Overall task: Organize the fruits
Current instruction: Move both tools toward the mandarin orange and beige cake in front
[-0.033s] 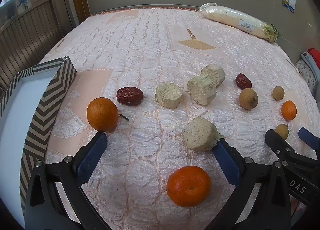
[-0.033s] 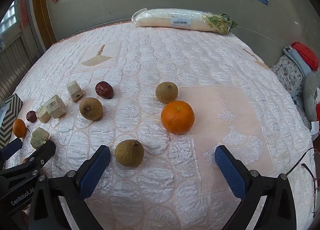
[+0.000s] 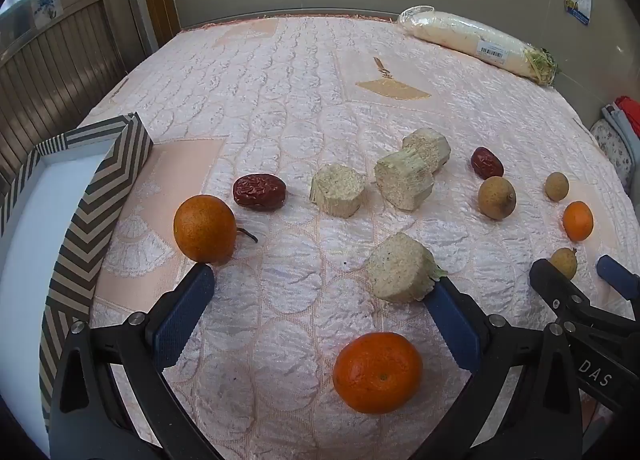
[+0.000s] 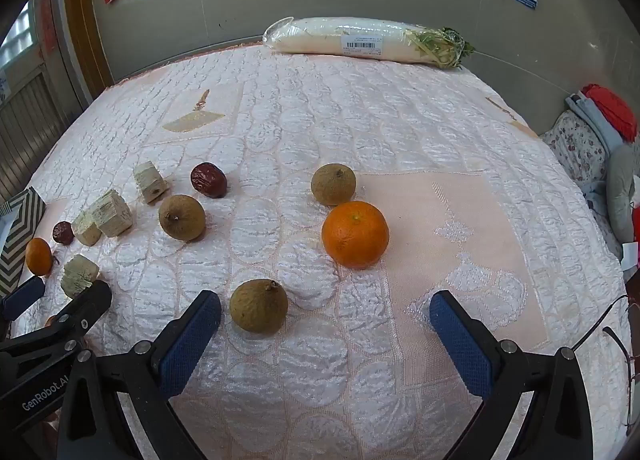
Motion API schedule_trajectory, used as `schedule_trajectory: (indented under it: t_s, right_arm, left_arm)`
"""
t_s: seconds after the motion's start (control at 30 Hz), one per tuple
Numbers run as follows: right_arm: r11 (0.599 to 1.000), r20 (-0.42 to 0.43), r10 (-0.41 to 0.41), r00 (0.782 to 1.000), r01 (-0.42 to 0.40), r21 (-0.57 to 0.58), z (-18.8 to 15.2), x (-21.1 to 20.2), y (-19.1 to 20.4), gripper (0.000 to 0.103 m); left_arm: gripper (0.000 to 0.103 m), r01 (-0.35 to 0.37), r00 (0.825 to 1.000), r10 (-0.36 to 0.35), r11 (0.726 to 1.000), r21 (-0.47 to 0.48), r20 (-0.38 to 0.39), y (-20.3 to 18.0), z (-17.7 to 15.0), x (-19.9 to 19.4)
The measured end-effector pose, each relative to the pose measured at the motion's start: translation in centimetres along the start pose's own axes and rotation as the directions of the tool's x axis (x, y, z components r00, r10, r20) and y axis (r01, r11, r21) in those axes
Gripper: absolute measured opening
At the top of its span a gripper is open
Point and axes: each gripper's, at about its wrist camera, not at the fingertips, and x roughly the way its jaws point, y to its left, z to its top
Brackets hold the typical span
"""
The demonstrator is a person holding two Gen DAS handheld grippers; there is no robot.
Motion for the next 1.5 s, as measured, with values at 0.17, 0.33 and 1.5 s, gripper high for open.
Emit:
schedule_trajectory:
  t_s: [0.17, 0.33, 1.5]
  right_arm:
    - [1.0, 0.004, 0.019, 1.0, -0.019, -0.005, -0.2, -0.3, -0.1, 0.103]
    - [0.987, 0.121, 0.161, 0.98, -0.163, 0.008, -0.7, -3.4, -0.5, 0.102]
    - [0.992, 0.242, 0.109, 0.964, -0.089, -0.09, -1.2, -12.2, 1.7, 0.102]
  left_arm:
    - [0.103, 0.012, 1.0, -0.011, 0.999, 0.04, -0.025, 0.1, -0.3, -0.9]
    - [0.103, 0.008, 0.998, -0.012, 0.998, 0.062, 0.062, 0.6, -0.7, -4.5]
    - [0.103, 0.066, 0.984, -0.071, 0.997, 0.037, 0.165, 3.2, -1.3, -10.8]
